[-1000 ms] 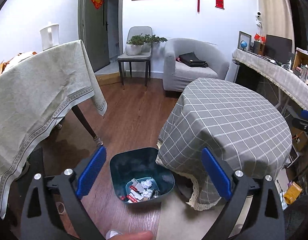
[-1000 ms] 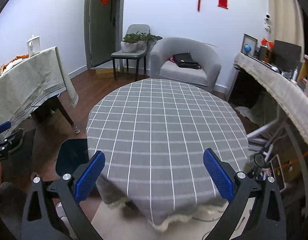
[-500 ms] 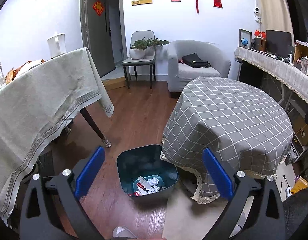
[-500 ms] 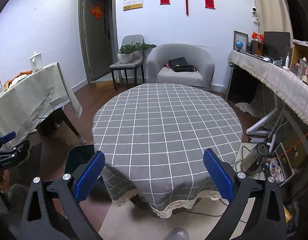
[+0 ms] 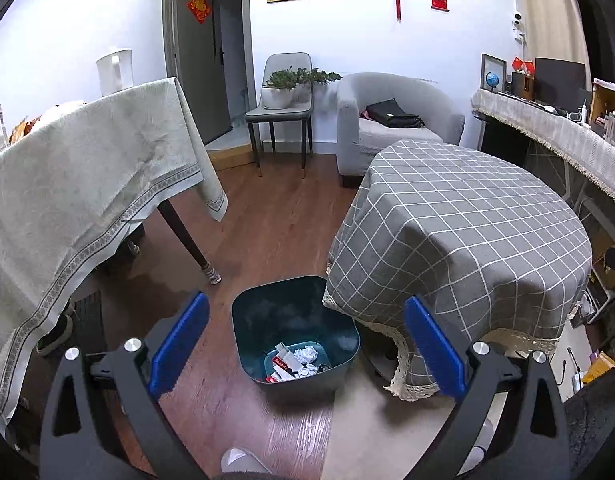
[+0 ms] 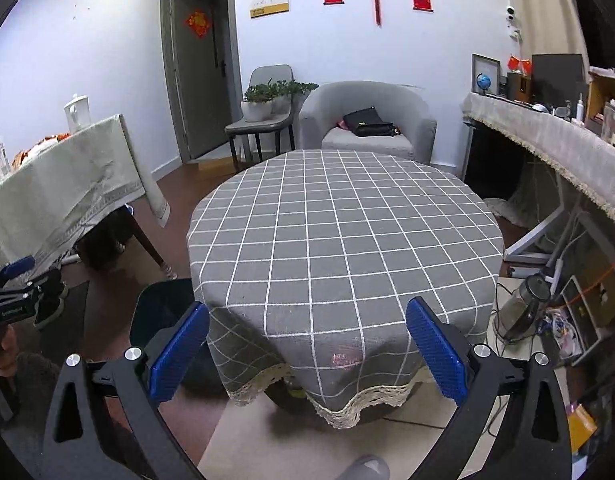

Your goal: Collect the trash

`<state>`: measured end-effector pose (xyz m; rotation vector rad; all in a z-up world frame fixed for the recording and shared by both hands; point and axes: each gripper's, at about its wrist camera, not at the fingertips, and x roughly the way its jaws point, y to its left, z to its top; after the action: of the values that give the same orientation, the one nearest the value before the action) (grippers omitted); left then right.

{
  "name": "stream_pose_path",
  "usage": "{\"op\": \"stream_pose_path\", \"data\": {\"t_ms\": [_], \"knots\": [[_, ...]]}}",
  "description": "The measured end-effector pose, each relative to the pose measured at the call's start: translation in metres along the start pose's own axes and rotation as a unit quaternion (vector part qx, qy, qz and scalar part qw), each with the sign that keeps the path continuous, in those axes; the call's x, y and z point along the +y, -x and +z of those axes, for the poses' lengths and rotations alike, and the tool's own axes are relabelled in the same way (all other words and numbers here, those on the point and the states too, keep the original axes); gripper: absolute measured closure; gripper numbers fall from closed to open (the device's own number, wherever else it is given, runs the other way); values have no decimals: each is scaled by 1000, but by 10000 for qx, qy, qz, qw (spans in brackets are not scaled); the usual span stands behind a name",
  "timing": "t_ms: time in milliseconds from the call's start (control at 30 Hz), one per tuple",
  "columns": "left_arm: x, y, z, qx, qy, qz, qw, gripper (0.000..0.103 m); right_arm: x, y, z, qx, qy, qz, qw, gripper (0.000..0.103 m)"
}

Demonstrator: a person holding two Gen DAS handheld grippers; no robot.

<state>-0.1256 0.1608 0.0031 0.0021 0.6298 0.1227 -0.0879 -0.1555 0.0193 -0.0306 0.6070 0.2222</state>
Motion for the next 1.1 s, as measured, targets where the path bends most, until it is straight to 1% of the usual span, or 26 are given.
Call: {"op": "stream_pose_path", "data": {"t_ms": [167,567,1100], "knots": [[2,-3,1,79,47,8,10000,3,3,0,0,-28,41,-82,10000,4],[-4,-2,-2,30,-47,27,10000,3,-1,0,-3,-35,-42,-104,9999,4],[-3,-2,-2,25,-30,20,10000,3,-1,-1,-4,-20,-55,-110,9999,4]]}}
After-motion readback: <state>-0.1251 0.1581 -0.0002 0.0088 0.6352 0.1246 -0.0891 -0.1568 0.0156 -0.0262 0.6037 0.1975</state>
